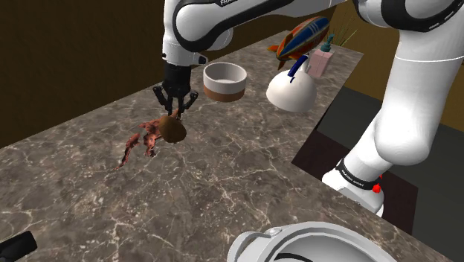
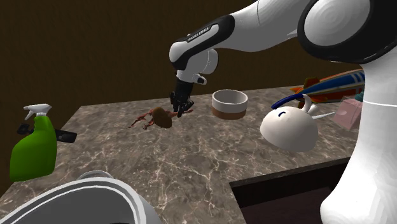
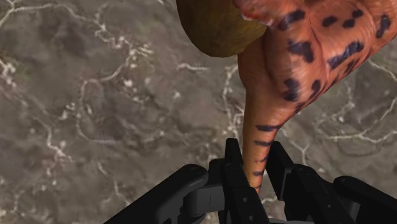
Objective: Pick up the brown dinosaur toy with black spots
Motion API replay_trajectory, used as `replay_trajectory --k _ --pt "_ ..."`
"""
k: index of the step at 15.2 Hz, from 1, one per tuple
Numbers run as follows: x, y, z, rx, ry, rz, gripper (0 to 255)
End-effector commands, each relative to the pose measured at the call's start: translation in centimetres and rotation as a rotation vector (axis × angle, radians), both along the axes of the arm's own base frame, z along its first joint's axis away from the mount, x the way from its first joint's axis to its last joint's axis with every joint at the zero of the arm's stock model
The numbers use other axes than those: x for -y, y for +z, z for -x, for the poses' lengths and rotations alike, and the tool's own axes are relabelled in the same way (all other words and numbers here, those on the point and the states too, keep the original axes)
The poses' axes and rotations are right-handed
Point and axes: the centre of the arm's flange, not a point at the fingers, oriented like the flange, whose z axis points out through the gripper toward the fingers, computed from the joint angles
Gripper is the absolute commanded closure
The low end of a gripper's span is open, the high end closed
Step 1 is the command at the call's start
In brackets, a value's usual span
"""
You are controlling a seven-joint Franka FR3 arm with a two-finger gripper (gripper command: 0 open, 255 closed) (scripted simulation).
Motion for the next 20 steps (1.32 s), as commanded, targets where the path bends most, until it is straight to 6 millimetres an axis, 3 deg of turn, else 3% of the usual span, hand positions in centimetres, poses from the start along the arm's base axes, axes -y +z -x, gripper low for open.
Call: replay_trajectory --k 1,7,20 --pt "0.0 0.0 0.0 0.0 0.0 0.0 255" --pt "0.0 0.0 0.0 0.0 0.0 0.0 255" --pt "0.0 6.9 0.0 0.0 0.0 0.0 255"
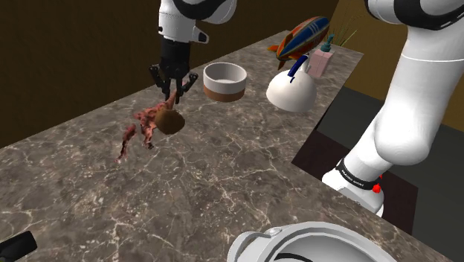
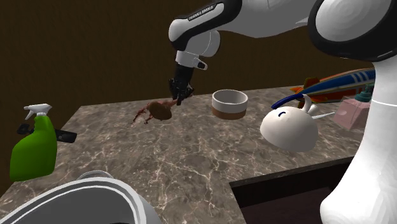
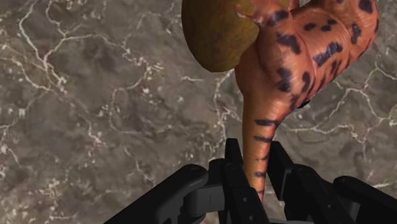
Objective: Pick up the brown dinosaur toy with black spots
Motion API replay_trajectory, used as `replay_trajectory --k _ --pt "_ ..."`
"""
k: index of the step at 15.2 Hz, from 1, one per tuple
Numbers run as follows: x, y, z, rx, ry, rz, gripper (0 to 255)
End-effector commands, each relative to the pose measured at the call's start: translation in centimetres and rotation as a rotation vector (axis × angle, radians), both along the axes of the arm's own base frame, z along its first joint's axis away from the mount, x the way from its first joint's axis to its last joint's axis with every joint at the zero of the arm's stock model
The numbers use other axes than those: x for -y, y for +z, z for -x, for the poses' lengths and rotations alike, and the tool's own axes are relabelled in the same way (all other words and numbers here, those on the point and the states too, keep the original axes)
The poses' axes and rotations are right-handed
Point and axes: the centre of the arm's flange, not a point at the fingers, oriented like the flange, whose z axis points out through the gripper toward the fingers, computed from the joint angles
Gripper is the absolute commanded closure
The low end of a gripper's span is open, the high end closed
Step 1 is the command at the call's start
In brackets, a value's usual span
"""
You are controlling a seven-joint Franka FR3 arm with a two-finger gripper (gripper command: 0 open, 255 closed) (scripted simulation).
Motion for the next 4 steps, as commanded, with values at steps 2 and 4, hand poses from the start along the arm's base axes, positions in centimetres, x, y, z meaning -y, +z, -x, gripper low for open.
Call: replay_trajectory --k 2,4 --pt "-0.12 1.53 -0.07 0.0 0.0 0.0 255" --pt "-0.12 1.61 -0.06 0.0 0.0 0.0 255"
